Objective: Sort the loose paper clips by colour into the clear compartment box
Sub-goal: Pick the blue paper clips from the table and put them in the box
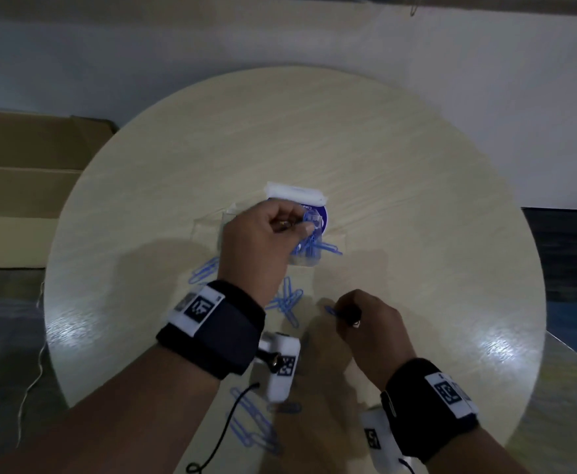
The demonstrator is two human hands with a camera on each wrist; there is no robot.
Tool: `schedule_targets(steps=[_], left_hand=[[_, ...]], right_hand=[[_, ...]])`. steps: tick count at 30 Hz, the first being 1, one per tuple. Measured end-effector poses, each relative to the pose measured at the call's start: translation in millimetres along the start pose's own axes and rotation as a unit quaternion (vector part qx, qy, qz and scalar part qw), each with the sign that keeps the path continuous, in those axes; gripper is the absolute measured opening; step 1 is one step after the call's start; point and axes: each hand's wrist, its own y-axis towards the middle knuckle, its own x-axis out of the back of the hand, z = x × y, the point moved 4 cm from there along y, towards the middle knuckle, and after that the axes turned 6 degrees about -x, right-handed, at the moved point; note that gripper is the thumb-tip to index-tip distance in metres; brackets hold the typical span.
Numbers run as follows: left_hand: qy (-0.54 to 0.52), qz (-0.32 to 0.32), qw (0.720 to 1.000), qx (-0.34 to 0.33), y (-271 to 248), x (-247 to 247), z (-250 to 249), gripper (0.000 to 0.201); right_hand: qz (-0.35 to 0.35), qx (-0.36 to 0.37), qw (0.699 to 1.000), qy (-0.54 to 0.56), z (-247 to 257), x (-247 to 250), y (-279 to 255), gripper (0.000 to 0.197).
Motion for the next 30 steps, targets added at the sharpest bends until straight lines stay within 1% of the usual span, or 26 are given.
schedule_targets(steps=[2,3,6,7,8,9,11,13,15,17,18,19,21,22,24,25,26,28,29,30], left_hand=[[0.024,-0.003,0.999,-0.028,10.5,-8.7,0.7,0.025],[0.045,0.001,0.998,-0.038,14.1,-13.0,5.2,0.024],[0.07,0.043,0.996,-0.024,17.4,-25.2,25.5,0.017],[0.084,0.059,0.994,-0.022,16.6,-28.2,31.1,0.017],[0.091,0.068,0.993,-0.017,16.4,-29.4,36.0,0.02],[0.081,0.064,0.995,-0.01,16.4,-27.8,38.7,0.024],[0.038,0.013,0.999,0.002,17.5,-16.4,44.6,0.024],[0.064,-0.044,0.997,-0.004,17.1,1.7,46.8,0.018],[0.098,-0.068,0.993,-0.003,11.7,18.6,47.1,0.013],[0.102,-0.083,0.991,0.003,3.4,31.6,47.7,0.01],[0.099,-0.088,0.991,0.007,-1.3,36.6,49.5,0.01],[0.099,-0.091,0.991,0.011,-5.3,40.2,52.2,0.01],[0.097,-0.088,0.991,0.017,-13.5,47.5,59.5,0.012],[0.096,-0.084,0.992,0.02,-16.5,49.4,62.2,0.012],[0.096,-0.085,0.991,0.026,-23.1,58.6,66.3,0.013],[0.099,-0.089,0.991,0.025,-25.5,64.0,68.6,0.014],[0.103,-0.093,0.99,0.021,-27.0,69.6,70.6,0.015],[0.116,-0.098,0.988,0.012,-27.2,79.9,75.9,0.018],[0.121,-0.1,0.987,0.014,-26.1,84.3,78.6,0.019],[0.124,-0.104,0.987,0.02,-25.1,88.3,81.4,0.019]], right_hand=[[-0.019,0.006,1.0,0.009,-0.9,8.4,1.1,0.017],[-0.027,0.01,0.999,0.014,-1.4,11.8,1.5,0.018],[-0.037,0.007,0.999,0.027,-3.8,20.8,1.5,0.021],[-0.039,0.004,0.999,0.032,-3.9,23.0,1.6,0.022],[-0.042,0.001,0.998,0.039,-3.4,25.5,2.0,0.022],[-0.047,-0.002,0.998,0.05,-2.0,27.9,3.5,0.023],[-0.058,-0.009,0.995,0.079,3.7,31.8,9.6,0.021],[-0.066,-0.012,0.992,0.103,14.3,33.8,21.3,0.018],[-0.082,-0.013,0.989,0.125,26.9,35.0,37.6,0.017],[-0.102,-0.012,0.984,0.147,40.9,34.3,55.0,0.014],[-0.101,-0.013,0.983,0.154,48.6,32.8,62.3,0.012],[-0.089,-0.013,0.984,0.152,56.3,30.1,69.0,0.011],[-0.05,-0.004,0.99,0.131,67.8,23.4,77.3,0.016],[-0.051,0.001,0.991,0.125,69.1,24.6,79.5,0.017],[-0.099,0.005,0.989,0.107,64.7,32.3,82.3,0.017],[-0.117,-0.003,0.989,0.088,57.7,35.9,83.7,0.018],[-0.113,-0.019,0.991,0.069,49.8,36.6,85.2,0.024],[-0.036,-0.06,0.996,0.057,32.3,23.9,88.6,0.036],[0.007,-0.076,0.995,0.064,26.6,13.6,90.4,0.039],[0.032,-0.082,0.994,0.062,23.8,4.2,91.4,0.039]])
